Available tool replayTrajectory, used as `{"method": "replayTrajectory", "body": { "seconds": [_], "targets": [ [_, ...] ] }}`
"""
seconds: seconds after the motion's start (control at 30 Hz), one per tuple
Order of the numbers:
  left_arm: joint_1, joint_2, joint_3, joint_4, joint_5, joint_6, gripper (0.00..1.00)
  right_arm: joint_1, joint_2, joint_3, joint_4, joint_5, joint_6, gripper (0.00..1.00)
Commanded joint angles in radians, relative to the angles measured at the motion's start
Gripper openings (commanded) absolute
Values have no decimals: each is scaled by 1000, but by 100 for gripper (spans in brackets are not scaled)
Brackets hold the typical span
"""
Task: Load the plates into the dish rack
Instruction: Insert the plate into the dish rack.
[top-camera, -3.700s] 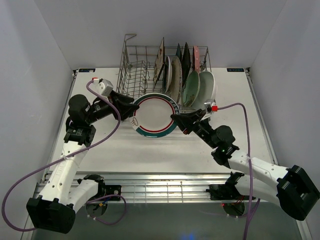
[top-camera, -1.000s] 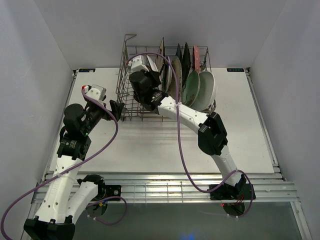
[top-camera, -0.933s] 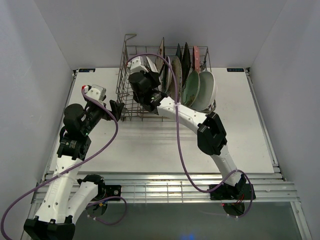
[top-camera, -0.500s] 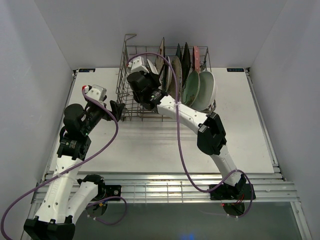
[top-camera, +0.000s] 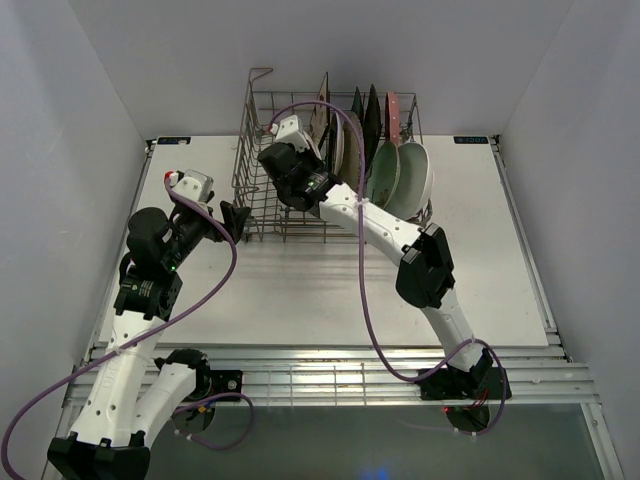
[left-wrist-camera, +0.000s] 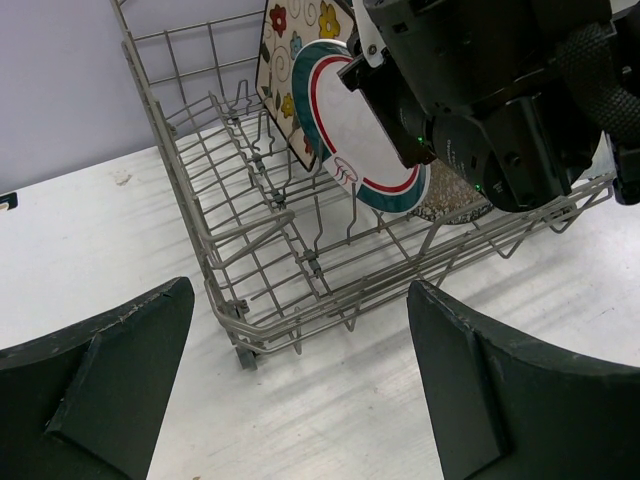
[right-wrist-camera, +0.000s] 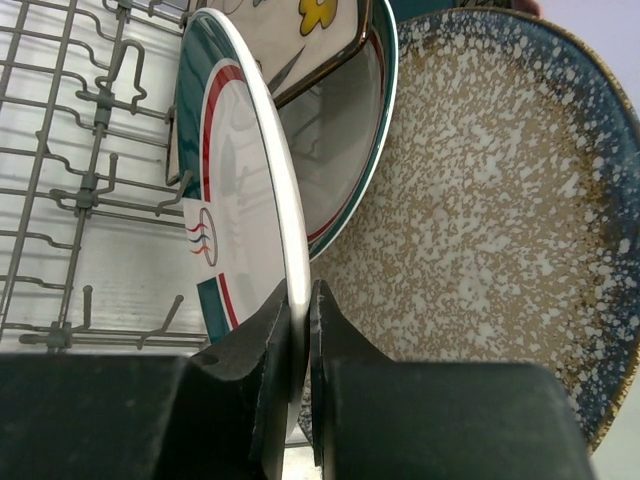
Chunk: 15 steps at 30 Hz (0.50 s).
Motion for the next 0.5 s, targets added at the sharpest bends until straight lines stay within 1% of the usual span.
{"method": "replayTrajectory", "body": {
  "seconds": [0.0,0.2,0.33,0.43,0.47],
  "targets": [
    [0,-10,-9,3,16,5,98,4,-46,39,-73,-131,123,8],
    [0,-10,-10,3,18,7,98,-20,-50,27,-110,-235,216,8],
    [0,-12,-9,3,18,7,98,-26,-42,26,-110,-269,233,8],
    [0,-10,-10,1,19,7,98,-29,-36,21,-110,-284,239,13],
    [0,-10,-12,3,19,7,98,-29,-35,18,-110,-292,239,21]
  ]
}}
